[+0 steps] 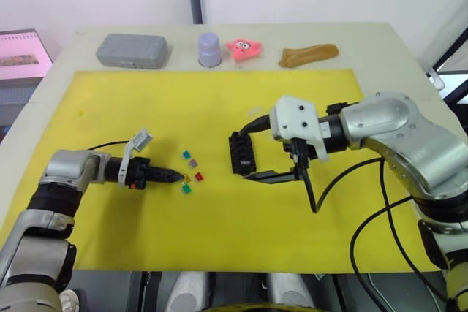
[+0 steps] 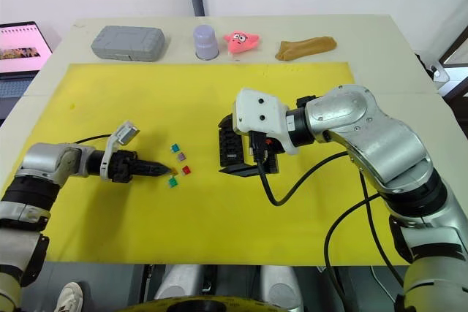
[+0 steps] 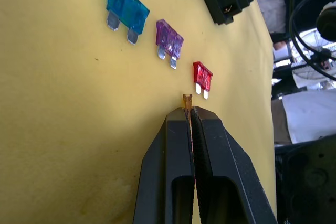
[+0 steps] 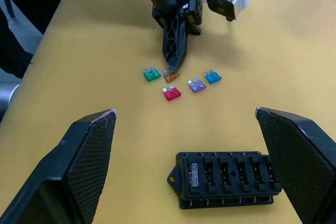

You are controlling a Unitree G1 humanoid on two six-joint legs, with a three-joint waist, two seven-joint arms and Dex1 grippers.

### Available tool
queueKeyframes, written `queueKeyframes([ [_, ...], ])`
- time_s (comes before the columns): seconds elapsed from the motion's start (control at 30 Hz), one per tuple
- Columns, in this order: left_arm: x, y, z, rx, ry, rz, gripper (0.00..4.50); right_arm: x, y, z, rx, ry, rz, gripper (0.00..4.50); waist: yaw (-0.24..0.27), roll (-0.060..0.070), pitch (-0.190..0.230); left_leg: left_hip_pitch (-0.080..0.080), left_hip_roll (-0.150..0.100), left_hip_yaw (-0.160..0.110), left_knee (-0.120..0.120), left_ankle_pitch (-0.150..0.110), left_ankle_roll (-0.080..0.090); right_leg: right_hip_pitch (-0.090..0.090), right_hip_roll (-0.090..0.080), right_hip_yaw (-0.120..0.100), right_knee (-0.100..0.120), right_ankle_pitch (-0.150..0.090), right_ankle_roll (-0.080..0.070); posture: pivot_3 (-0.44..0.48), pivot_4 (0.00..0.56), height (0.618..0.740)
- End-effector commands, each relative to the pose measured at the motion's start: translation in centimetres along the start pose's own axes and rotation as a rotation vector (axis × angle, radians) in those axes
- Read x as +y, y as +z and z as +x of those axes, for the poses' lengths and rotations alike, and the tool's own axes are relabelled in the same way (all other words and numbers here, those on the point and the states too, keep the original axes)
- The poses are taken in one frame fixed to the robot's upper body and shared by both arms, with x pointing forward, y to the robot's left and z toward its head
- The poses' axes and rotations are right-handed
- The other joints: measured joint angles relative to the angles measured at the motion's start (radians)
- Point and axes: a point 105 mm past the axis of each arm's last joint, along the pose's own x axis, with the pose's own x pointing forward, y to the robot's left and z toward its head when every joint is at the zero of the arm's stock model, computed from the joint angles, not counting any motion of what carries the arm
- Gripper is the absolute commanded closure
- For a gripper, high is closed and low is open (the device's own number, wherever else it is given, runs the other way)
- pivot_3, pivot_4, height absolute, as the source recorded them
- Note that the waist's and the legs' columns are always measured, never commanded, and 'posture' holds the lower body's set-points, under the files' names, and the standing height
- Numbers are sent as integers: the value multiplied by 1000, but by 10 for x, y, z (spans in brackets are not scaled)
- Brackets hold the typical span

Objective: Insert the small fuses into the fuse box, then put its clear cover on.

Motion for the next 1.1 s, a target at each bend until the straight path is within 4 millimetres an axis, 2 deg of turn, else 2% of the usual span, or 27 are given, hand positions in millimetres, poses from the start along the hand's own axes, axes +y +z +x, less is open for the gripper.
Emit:
queueKeyframes([
  [0.03, -14, 15, -18, -66, 15, 56, 4428, -1, 7, -3, -23, -19, 2, 0, -1, 0, 0, 0, 0, 0, 0, 0, 0, 0, 0, 0, 0, 0, 0, 0, 150, 740],
  [0.1, -30, 19, -24, -74, -6, 101, 4428, -2, 7, -4, -56, -24, 83, 0, -7, 0, 0, 0, 1, 0, 0, 0, 0, -1, 0, 0, 0, 0, 0, 0, 150, 740],
  [0.3, -79, 49, -34, -144, -50, 252, 4428, -3, 8, -5, -138, -20, 326, 0, 3, -1, 0, -1, 1, -1, 0, 0, 0, -1, -1, 1, 0, 0, 0, 0, 150, 740],
  [0.47, -118, 73, -20, -185, -141, 404, 4428, -3, 15, -1, -221, 17, 513, 0, 3, -1, 0, -1, 1, -1, 0, 0, -1, -1, -1, 1, -1, 0, 0, 0, 150, 740],
  [0.57, -138, 79, -8, -193, -211, 468, 4500, -4, 19, 0, -250, 30, 578, 816, 1, -1, 0, -1, 1, -1, 0, 0, -1, -1, -1, 1, 0, 0, 0, 0, 150, 740],
  [0.6, -142, 80, -5, -191, -230, 482, 4500, -6, 20, -1, -255, 28, 604, 1237, -2, -1, 0, -1, 1, -1, 0, 0, -1, -1, -1, 1, 0, 0, 0, 0, 150, 740],
  [0.67, -147, 81, -1, -190, -250, 494, 4500, -8, 21, -1, -259, 27, 641, 2246, -6, -1, 0, -1, 1, -1, -1, 0, -1, -1, -1, 1, 0, 0, 0, 0, 150, 740],
  [0.83, -151, 83, 6, -192, -279, 505, 4500, -15, 25, -2, -312, 43, 728, 2246, -17, -1, 0, -1, 1, -1, -1, 1, -2, -1, 0, 1, 1, 0, 0, 0, 150, 740],
  [1.1, -152, 83, 10, -193, -291, 507, 4500, -16, 31, -1, -354, 74, 763, 2246, -27, -1, 0, -1, 1, -1, -1, 1, -2, -1, 0, 1, 0, 0, 0, 0, 150, 740],
])
